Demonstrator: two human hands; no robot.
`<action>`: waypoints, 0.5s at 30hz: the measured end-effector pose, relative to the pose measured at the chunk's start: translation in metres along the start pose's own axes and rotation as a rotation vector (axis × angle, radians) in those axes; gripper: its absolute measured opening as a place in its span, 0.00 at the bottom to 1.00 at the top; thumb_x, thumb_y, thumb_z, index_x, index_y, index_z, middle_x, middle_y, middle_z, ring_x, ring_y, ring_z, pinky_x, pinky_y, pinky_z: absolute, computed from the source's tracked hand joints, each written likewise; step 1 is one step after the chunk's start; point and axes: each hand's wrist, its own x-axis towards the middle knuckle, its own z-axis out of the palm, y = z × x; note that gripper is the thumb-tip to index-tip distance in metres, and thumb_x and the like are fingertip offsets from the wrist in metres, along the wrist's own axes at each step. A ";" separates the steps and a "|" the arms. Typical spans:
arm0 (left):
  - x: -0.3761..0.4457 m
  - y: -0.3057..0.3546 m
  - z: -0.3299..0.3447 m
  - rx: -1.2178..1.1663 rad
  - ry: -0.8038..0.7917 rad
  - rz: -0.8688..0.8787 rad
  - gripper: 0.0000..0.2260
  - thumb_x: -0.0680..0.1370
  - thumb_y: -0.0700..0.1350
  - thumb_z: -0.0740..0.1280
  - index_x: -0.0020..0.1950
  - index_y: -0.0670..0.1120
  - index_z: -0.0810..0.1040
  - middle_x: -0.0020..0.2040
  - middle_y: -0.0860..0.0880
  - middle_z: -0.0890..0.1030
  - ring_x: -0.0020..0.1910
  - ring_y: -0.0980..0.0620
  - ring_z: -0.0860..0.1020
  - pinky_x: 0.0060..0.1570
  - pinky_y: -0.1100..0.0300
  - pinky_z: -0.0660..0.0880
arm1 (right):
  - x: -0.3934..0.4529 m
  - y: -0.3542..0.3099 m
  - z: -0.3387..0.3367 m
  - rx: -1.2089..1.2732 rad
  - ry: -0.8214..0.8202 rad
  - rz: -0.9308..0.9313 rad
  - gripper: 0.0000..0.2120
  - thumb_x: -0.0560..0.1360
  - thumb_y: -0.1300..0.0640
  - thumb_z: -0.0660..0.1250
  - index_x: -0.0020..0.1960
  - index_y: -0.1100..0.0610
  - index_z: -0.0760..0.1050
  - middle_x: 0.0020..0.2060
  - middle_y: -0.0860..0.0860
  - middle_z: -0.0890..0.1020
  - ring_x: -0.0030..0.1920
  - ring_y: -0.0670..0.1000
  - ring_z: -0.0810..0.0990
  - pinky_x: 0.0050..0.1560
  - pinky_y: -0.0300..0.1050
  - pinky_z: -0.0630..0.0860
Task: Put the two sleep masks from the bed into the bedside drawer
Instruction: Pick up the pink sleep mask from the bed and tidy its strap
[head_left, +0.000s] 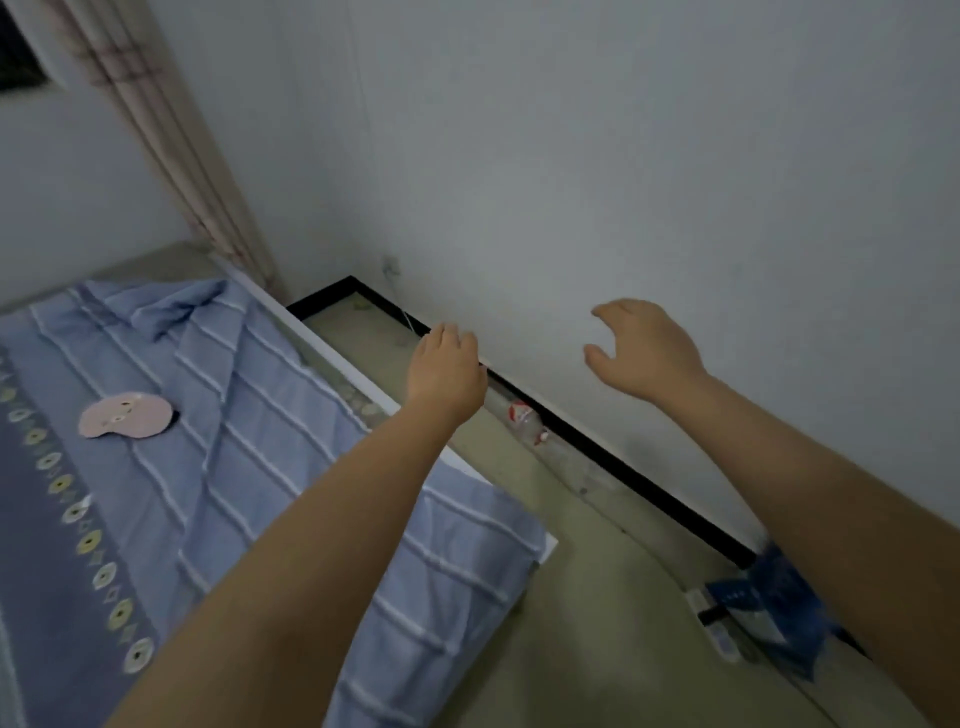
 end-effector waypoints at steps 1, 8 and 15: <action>0.020 0.004 0.005 -0.008 -0.005 -0.034 0.19 0.79 0.45 0.57 0.67 0.37 0.65 0.69 0.38 0.67 0.71 0.41 0.61 0.71 0.50 0.59 | 0.022 0.013 0.001 -0.002 -0.012 -0.019 0.23 0.74 0.55 0.62 0.66 0.62 0.65 0.65 0.61 0.72 0.64 0.60 0.68 0.60 0.53 0.68; 0.133 -0.044 0.020 0.000 0.013 -0.357 0.17 0.78 0.43 0.58 0.64 0.36 0.66 0.67 0.38 0.68 0.70 0.41 0.61 0.71 0.51 0.58 | 0.188 0.021 0.051 0.061 -0.137 -0.280 0.21 0.74 0.58 0.61 0.64 0.64 0.67 0.62 0.62 0.74 0.62 0.61 0.70 0.58 0.53 0.69; 0.226 -0.150 0.011 -0.042 0.035 -0.703 0.19 0.79 0.43 0.57 0.67 0.37 0.64 0.70 0.38 0.65 0.72 0.40 0.59 0.72 0.49 0.59 | 0.354 -0.050 0.104 0.070 -0.255 -0.543 0.16 0.74 0.58 0.61 0.58 0.67 0.72 0.57 0.64 0.76 0.58 0.62 0.72 0.54 0.54 0.72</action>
